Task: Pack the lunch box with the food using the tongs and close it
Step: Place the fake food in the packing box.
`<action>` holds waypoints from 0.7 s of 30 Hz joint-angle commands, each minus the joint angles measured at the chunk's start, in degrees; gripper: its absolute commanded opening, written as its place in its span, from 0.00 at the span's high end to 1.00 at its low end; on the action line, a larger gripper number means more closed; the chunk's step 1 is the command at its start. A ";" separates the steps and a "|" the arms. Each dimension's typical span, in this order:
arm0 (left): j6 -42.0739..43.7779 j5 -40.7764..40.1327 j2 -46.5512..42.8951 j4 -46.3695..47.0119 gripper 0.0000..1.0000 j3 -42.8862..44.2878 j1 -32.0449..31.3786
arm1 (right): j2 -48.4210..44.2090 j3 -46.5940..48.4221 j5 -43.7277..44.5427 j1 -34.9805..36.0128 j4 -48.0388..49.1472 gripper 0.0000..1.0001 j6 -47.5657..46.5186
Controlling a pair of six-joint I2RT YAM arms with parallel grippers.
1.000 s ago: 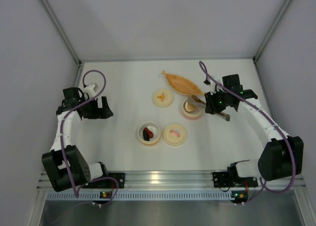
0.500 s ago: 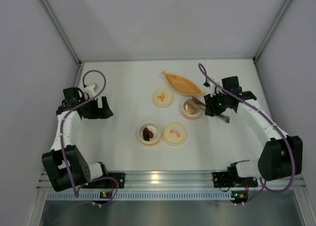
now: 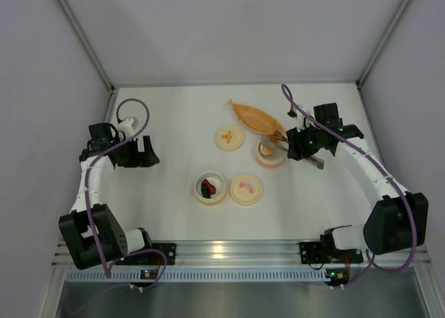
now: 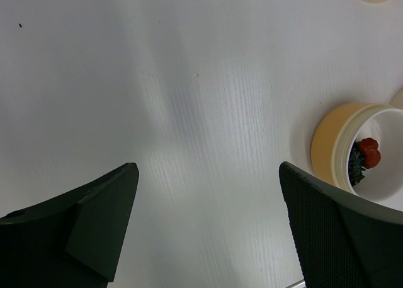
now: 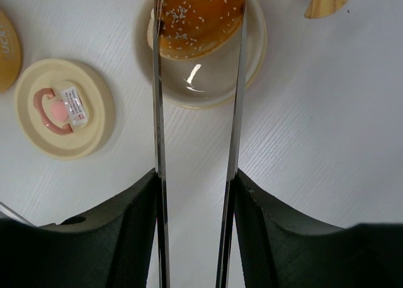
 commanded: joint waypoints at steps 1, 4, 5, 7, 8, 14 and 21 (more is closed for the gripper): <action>0.62 0.94 -0.24 0.50 0.02 1.68 0.43 | -2.37 4.40 -0.77 -0.70 0.74 0.53 0.40; 0.62 1.03 -0.24 0.50 0.02 1.59 0.52 | -2.29 5.37 -1.30 -0.70 0.30 0.53 0.57; 0.71 0.95 -0.15 0.50 0.02 1.59 0.43 | -2.11 5.54 -1.30 -0.70 0.21 0.53 0.49; 0.62 0.95 -0.24 0.58 0.02 1.41 0.52 | -1.94 5.37 -0.95 -0.79 -0.14 0.53 0.13; 0.80 0.94 -0.33 0.50 0.02 1.41 0.43 | -1.93 4.93 -0.77 -0.87 -0.14 0.53 -0.21; 0.80 0.94 -0.16 0.58 0.02 1.33 0.43 | -2.02 3.00 -0.60 -0.88 0.13 0.55 -1.18; 0.80 0.77 0.02 0.76 0.02 1.33 0.43 | -2.81 0.98 -0.33 -0.88 0.30 0.55 -1.80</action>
